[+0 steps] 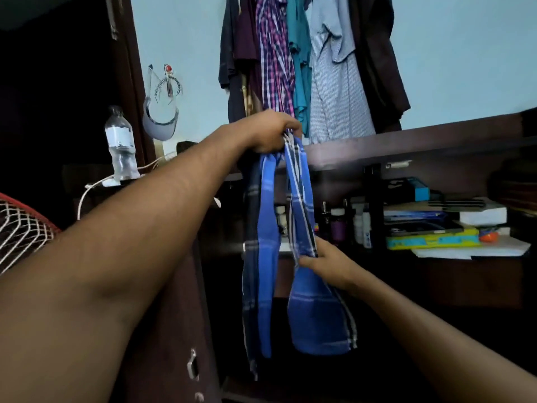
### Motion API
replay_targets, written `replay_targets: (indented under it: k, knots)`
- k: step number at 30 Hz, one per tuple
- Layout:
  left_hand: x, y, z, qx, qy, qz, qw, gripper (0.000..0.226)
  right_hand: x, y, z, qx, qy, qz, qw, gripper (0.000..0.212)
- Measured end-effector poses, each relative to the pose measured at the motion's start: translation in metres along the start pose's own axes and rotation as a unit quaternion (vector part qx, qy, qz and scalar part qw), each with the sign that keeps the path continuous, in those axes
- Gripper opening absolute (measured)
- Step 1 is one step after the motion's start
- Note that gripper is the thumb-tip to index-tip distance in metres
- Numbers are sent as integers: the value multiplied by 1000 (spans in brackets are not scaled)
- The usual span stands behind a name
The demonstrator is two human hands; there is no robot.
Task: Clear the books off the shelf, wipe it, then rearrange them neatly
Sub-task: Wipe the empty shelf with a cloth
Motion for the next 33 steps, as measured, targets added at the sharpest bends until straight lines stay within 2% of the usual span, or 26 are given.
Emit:
replay_targets:
  k: [3,5,7,9,11,13,17,19,20,22,24,25,27,28,29,30,32,33]
  knots:
    - [3,14,14,-42,-98,27,994,63,-9,-2,11,158,-20,-15,987,72]
    - [4,21,20,-44,-139,45,988,75,-11,-3,12,181,2,-20,983,99]
    - [8,29,20,-68,-135,64,986,75,-12,-7,11,194,23,-4,981,110]
    - [9,36,18,-112,-110,80,984,72,-11,-12,11,230,16,2,973,92]
    - [7,38,19,-170,-88,84,978,65,-8,-17,10,227,0,3,974,54]
    - [3,30,20,-240,-51,64,967,56,-7,-20,5,208,11,11,978,27]
    - [-13,-15,31,-360,71,-47,929,37,-5,-16,-26,199,55,7,978,11]
    - [-26,-37,44,-423,137,-109,889,32,-6,-21,-40,142,25,11,989,9]
    - [-36,-46,55,-464,176,-149,855,33,-3,-24,-49,123,25,9,992,11]
    - [-65,-48,89,-528,239,-211,787,32,5,-39,-76,115,98,-18,988,19]
    - [-92,-35,148,-585,219,-223,748,17,13,-65,-104,150,177,-67,970,18]
    - [-105,-21,186,-634,162,-210,726,17,16,-79,-110,172,184,-88,964,16]
    - [-125,10,245,-718,21,-177,673,64,26,-100,-110,172,160,-110,966,16]
    - [-129,21,256,-746,-16,-148,649,89,30,-110,-106,142,136,-109,974,17]
    - [-130,25,253,-770,-8,-117,627,103,32,-117,-98,102,111,-102,983,16]
    - [-125,23,240,-792,32,-91,603,106,36,-121,-92,59,90,-90,990,15]
    - [-114,16,199,-832,109,-36,543,102,41,-124,-84,-21,52,-58,997,17]
    - [-109,13,176,-828,140,-20,543,96,44,-124,-80,-59,28,-42,997,17]
Point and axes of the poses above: each hand's wrist, its own x-axis towards the middle knuckle, its own z-axis out of the palm, y = z × x, the point moved 6 cm from there along x, towards the middle knuckle
